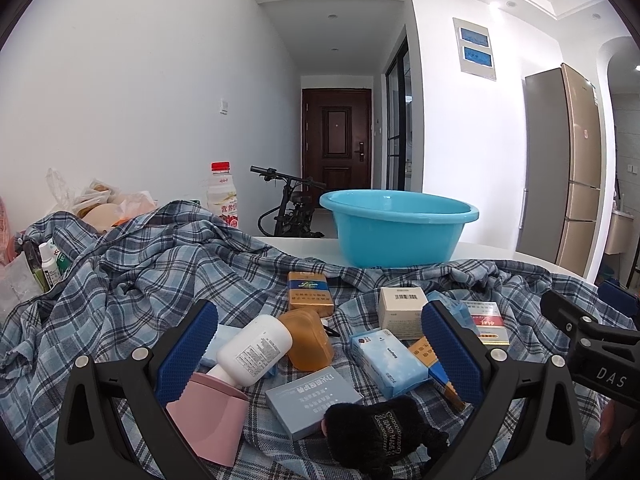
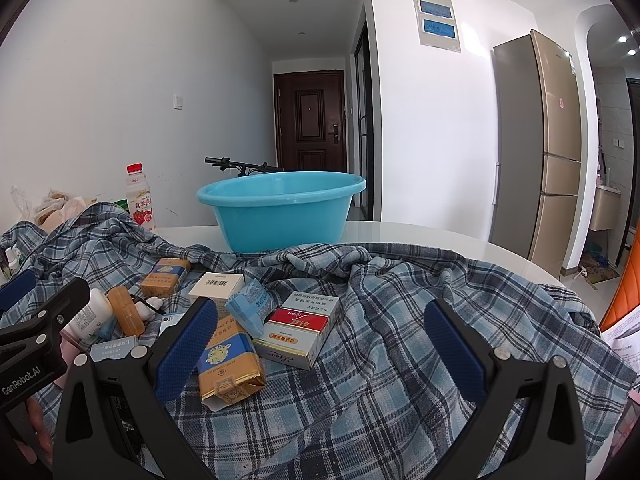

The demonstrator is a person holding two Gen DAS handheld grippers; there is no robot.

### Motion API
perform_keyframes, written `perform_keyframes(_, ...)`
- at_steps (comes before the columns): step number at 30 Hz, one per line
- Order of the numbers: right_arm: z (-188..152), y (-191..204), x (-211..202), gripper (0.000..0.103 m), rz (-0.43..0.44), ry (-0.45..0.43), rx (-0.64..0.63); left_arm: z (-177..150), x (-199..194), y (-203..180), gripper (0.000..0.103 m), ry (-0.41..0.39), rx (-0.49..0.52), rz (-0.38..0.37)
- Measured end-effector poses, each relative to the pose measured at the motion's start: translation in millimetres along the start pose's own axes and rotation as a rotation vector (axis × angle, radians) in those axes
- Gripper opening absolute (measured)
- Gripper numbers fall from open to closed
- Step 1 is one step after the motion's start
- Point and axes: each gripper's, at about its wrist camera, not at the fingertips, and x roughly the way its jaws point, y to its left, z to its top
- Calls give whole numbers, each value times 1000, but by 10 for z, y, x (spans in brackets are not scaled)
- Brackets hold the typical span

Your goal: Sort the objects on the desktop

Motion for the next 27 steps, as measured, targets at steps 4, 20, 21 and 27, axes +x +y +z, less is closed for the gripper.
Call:
perform_keyframes(4,3,5,2,103,2,8,-1,-5,1,6,103,3,0,-12)
perform_keyframes(20,7,1,12,103,-6,15,5,2,374,141,103,194,-80,-101)
perform_keyframes(21,6,0,-5,103,-15,6,6,6,374,149,103,199,-81,-95)
perform_keyframes(27,69,-109,-54,103,62,22,67,131,256,120,103,184,-15,-95)
